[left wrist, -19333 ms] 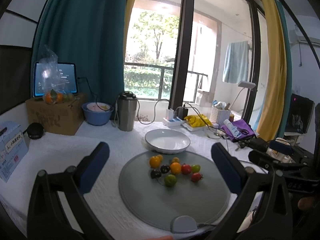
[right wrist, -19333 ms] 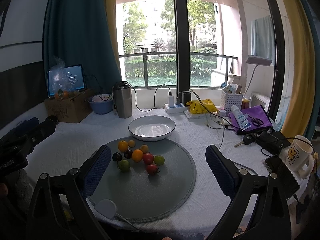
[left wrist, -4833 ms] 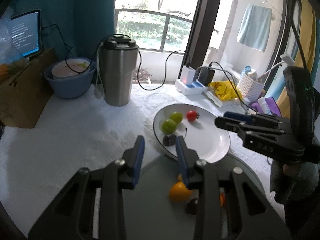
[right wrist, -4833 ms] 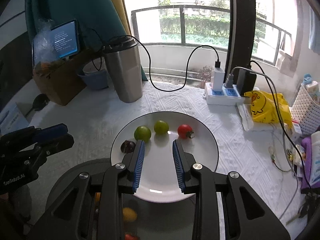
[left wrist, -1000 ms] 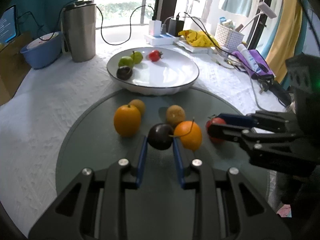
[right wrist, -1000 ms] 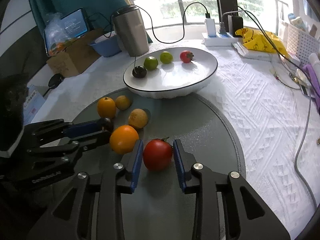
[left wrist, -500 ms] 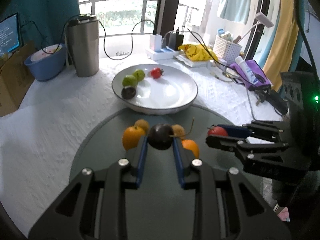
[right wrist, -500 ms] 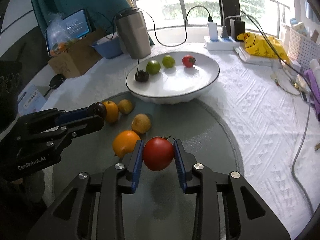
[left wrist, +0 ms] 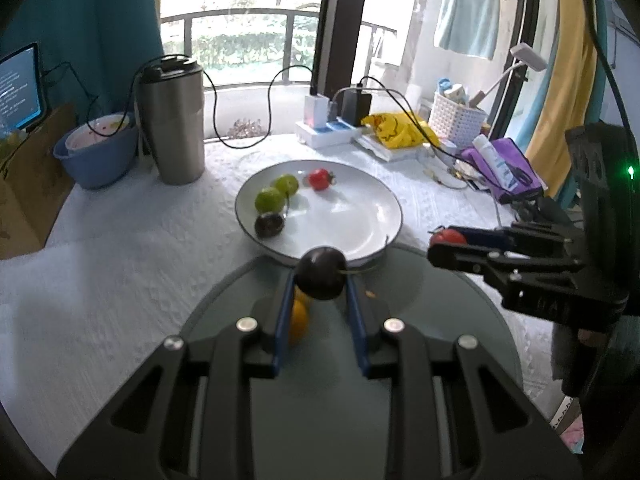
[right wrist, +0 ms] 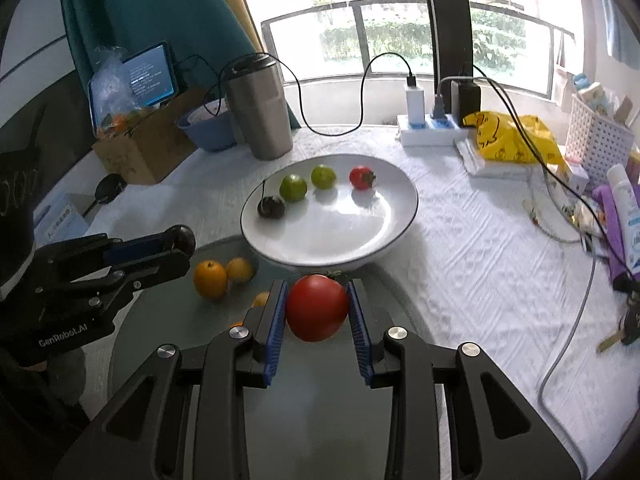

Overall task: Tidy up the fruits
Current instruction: 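Carry the dark tomato with the left gripper while the right carries the red tomato to the bowl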

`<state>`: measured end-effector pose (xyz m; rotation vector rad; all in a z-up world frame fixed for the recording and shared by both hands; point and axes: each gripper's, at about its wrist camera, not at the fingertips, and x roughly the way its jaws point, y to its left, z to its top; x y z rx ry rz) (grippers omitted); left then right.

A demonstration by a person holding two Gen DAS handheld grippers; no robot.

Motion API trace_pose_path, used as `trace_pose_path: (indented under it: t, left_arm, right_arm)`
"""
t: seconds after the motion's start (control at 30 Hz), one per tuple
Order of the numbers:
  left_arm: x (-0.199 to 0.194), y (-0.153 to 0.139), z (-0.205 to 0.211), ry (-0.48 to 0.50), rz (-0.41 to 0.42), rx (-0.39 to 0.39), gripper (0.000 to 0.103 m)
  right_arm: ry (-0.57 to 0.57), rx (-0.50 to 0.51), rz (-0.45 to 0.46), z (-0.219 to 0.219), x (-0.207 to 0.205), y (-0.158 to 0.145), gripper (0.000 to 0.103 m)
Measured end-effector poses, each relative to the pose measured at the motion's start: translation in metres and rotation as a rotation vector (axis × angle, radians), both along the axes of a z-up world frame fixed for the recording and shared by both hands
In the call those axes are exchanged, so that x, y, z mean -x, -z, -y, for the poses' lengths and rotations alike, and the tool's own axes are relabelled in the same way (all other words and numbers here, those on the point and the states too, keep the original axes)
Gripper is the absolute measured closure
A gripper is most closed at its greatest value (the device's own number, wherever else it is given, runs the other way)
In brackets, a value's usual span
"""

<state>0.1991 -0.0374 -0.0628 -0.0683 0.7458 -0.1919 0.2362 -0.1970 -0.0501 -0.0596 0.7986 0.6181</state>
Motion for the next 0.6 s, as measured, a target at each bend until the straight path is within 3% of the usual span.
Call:
trace_pose_path:
  t: [0.6]
  left_arm:
    - [-0.049,0.014,0.002,0.011,-0.032,0.015,0.076]
  right_arm:
    - [0.019,0.019,0.001,-0.001,-0.051,-0.001,0.070]
